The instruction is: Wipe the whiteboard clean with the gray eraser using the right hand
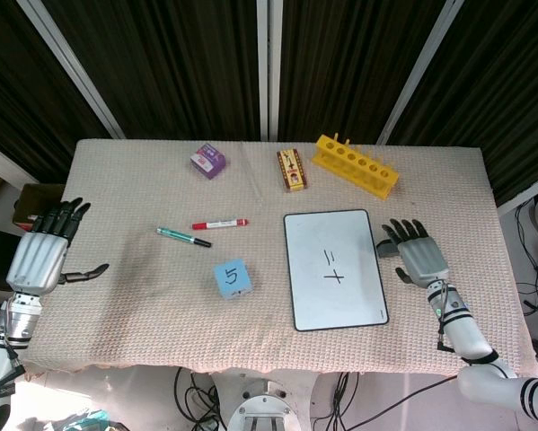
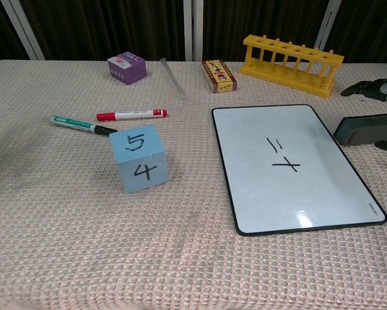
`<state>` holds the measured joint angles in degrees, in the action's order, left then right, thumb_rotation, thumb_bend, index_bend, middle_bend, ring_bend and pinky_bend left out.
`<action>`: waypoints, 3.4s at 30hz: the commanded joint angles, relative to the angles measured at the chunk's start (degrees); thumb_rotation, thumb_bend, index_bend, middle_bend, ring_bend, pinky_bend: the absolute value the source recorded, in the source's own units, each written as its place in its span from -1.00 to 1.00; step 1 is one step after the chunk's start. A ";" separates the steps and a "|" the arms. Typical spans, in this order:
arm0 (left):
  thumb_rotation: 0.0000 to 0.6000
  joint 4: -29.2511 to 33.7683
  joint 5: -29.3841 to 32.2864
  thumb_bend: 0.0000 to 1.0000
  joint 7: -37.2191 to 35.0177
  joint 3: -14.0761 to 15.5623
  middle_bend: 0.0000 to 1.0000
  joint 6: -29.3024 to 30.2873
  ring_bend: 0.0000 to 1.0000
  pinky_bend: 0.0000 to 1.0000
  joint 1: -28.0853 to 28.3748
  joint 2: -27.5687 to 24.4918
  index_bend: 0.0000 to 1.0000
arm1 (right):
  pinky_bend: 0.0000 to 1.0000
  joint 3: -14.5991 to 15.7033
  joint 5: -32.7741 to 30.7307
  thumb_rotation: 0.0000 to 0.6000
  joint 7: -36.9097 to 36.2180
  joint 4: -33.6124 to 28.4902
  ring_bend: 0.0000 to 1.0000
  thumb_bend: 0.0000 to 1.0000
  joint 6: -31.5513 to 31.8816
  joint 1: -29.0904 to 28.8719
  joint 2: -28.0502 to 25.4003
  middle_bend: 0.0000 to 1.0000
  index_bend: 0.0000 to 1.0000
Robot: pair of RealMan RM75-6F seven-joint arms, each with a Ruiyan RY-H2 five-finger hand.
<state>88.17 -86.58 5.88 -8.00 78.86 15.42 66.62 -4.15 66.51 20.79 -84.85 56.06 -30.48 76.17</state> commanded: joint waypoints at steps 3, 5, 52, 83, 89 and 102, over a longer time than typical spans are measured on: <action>0.08 -0.11 0.21 -0.81 -0.21 0.30 -0.90 0.22 -0.84 -0.68 0.01 0.05 -0.87 | -1.00 0.03 -0.12 1.00 0.10 0.28 -1.00 -0.55 -0.15 -0.05 0.16 -1.00 -1.00; 0.08 -0.15 0.17 -0.81 -0.17 0.43 -0.90 0.28 -0.84 -0.68 0.09 0.04 -0.87 | -1.00 0.01 -0.19 1.00 0.14 0.37 -1.00 -0.55 -0.26 -0.11 0.23 -1.00 -1.00; 0.09 -1.28 1.98 -0.81 -1.63 2.15 -0.90 1.88 -0.84 -0.68 -0.93 -1.18 -0.87 | -1.00 -4.31 -5.13 1.00 3.48 13.10 -1.00 -0.23 -6.05 -7.74 8.33 -1.00 -1.00; 0.26 -2.42 0.74 -0.81 -2.89 3.81 -0.90 2.53 -0.84 -0.68 -1.98 0.62 -0.86 | -0.76 -3.38 -5.18 1.00 -4.24 21.87 -0.80 -0.35 -12.42 -8.87 10.09 -0.48 -0.79; 0.27 -2.59 0.92 -0.81 -2.99 3.67 -0.90 2.44 -0.84 -0.68 -1.94 0.73 -0.86 | -0.71 -3.20 -3.54 1.00 -5.24 22.28 -0.77 -0.35 -11.02 -8.51 10.31 -0.44 -0.64; 0.27 -2.72 1.22 -0.81 -3.55 3.87 -0.90 2.22 -0.84 -0.68 -2.23 0.68 -0.86 | -0.33 -3.06 1.11 1.00 -8.73 22.64 -0.46 -0.30 -5.68 -6.74 11.05 -0.19 0.04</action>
<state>85.45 -85.36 2.33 -4.12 81.08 13.19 67.30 -7.21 67.28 12.38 -61.95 50.04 -37.40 87.37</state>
